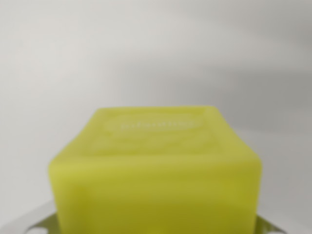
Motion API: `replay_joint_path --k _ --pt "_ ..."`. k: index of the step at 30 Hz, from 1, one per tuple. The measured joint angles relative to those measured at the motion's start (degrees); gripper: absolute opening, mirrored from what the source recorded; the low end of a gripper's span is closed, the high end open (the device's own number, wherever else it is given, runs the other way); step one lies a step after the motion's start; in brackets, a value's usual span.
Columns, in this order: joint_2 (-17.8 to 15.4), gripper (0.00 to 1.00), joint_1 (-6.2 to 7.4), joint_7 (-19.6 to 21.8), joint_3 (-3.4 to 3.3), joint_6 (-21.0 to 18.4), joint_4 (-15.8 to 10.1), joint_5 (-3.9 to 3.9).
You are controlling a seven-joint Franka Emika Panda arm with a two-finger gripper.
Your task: Pick yellow cube
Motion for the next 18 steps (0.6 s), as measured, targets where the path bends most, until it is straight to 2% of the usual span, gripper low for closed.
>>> replay_joint_path --k 18 --pt "-4.14 0.00 -0.03 0.23 0.00 -5.07 0.94 -0.35"
